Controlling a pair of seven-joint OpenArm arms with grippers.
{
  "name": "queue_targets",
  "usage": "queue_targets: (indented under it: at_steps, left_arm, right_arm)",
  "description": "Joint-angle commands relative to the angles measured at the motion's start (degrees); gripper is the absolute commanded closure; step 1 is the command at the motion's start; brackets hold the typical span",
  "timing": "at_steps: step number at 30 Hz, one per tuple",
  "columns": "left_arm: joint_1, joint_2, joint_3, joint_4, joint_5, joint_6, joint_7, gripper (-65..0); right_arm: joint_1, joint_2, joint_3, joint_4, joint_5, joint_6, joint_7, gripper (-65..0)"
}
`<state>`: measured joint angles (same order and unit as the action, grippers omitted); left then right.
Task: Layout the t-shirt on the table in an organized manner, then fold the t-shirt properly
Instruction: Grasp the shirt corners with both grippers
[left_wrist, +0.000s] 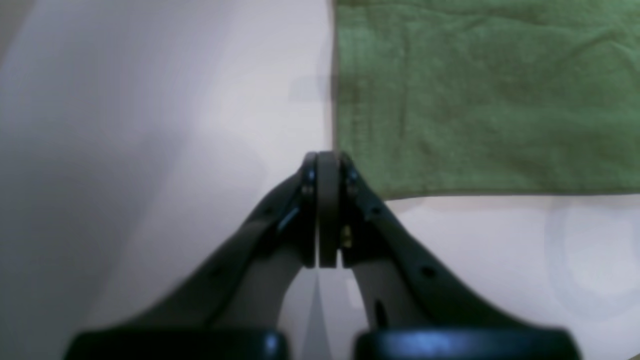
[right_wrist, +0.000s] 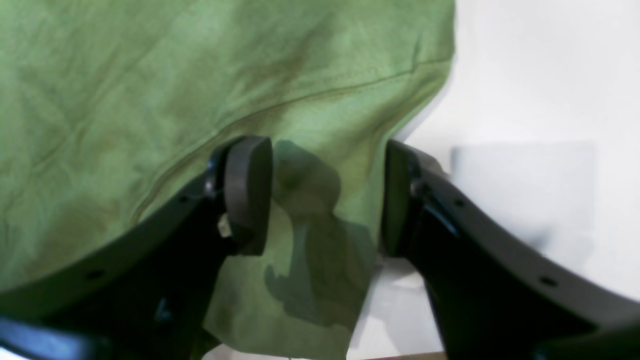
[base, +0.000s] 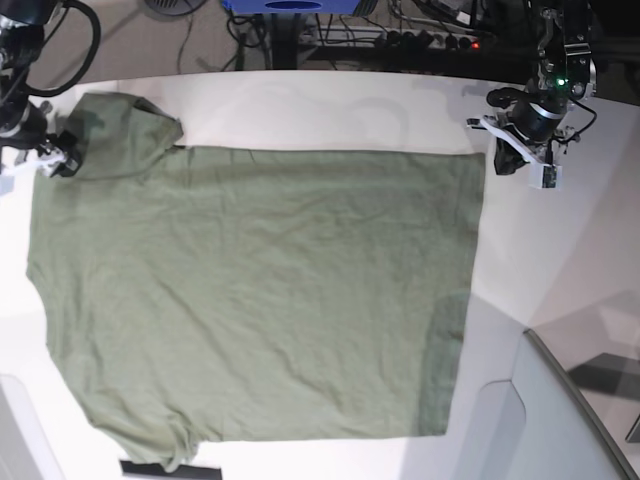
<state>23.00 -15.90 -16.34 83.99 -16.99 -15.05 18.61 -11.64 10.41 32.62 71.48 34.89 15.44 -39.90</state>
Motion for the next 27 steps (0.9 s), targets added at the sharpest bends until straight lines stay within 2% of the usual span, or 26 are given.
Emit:
queue_targets:
  at_steps: [1,3,5,8,10,12,14,20,23,27]
  left_arm:
    - [-0.1,-0.76,-0.41,0.98,-0.54,0.06,-0.98,0.0]
    - [-0.1,-0.76,-0.41,0.98,-0.54,0.06,-0.98,-0.2]
    - [-0.1,-0.67,-0.41,0.98,-0.54,0.06,-0.98,-12.7]
    - [0.25,0.38,-0.41,1.07,-0.63,0.06,-0.98,-33.7]
    - [0.42,1.35,-0.32,1.16,-0.63,-0.03,-0.9,-43.8]
    - [1.04,2.32,-0.32,0.54,-0.63,-0.12,-0.9,-50.2]
    - [1.22,3.37,-0.32,-0.25,-0.63,-0.12,-0.98,-52.3]
    - [1.04,4.34,-0.41,-3.77,-0.72,-0.12,-1.34,-52.3]
    - [0.07,4.25,-0.41,-5.7,-5.12,-0.12,-1.34,-52.0]
    - [-1.95,3.73,0.03,-9.13,-11.8,-0.12,-1.34,-47.7]
  right_arm:
    - [0.25,0.71,0.21,0.56,0.23,-0.01,-0.14,-22.5]
    - [0.25,0.88,0.3,0.56,0.23,-0.01,-0.14,-10.2]
    - [0.25,1.06,0.3,0.56,0.23,-0.01,-0.23,-0.9]
    - [0.25,0.97,0.21,0.56,0.23,-0.01,-0.94,-0.9]
    - [0.34,0.79,0.3,0.56,0.23,-0.01,-1.9,-0.5]
    - [0.34,0.79,0.13,0.56,0.23,-0.01,-2.08,-0.5]
    - [0.34,0.79,0.13,0.56,0.23,-0.01,-2.17,-0.5]
    - [0.34,0.79,0.13,0.56,0.23,-0.01,-2.17,-0.5]
    - [0.25,0.79,0.13,0.56,0.23,0.07,-2.17,-0.5]
    - [0.25,0.79,0.04,0.56,0.23,0.07,-2.17,-0.5]
